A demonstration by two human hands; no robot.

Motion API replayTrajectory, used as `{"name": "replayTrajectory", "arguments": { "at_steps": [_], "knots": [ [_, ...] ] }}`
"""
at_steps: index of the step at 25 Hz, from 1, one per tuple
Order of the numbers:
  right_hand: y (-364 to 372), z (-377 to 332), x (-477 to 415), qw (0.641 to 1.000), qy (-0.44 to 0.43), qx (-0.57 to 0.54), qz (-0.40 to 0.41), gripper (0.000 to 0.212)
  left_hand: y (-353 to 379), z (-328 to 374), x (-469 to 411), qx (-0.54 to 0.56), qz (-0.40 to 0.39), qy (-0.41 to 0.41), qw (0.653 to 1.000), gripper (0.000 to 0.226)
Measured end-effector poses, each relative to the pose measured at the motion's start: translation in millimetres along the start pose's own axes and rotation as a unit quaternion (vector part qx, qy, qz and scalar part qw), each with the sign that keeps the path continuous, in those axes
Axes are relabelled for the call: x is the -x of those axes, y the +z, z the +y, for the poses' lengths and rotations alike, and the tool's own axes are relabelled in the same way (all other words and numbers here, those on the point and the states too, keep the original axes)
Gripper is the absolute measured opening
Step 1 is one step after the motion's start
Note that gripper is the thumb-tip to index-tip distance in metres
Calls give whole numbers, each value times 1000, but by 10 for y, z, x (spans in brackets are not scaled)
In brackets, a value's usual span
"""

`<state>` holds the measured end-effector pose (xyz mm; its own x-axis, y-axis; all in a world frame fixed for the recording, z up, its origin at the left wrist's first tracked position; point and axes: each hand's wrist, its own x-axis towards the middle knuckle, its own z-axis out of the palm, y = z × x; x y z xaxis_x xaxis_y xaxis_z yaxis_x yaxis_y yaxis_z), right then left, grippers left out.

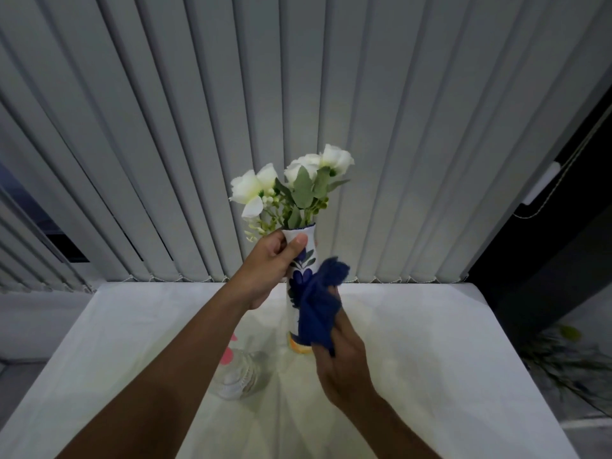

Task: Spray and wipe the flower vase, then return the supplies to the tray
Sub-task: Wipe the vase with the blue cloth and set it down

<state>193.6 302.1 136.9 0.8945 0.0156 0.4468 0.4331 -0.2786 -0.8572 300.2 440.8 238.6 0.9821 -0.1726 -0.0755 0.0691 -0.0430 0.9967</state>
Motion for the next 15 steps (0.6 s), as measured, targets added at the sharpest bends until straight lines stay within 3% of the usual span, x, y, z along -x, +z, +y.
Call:
{"name": "replayTrajectory", "arguments": {
  "at_steps": [3,5,8,11,13,15],
  "knots": [
    [-46,-155,-465,998,26,14,63,45,45,54,17,-11,-26,20,999,22],
    [-46,-147,-544,996,-7,58,63,45,66,78,18,0,-17,38,999,15],
    [-46,67,-255,975,-131,176,-19,60,98,89,15,22,35,55,998,15],
    [-47,325,137,914,-218,324,-106,52,116,88,8,27,55,52,997,14],
    [-62,332,168,921,-209,309,-111,51,121,92,26,8,45,46,998,13],
    [-62,138,29,960,-167,211,-71,52,121,101,32,-12,29,48,998,14]
  ]
}}
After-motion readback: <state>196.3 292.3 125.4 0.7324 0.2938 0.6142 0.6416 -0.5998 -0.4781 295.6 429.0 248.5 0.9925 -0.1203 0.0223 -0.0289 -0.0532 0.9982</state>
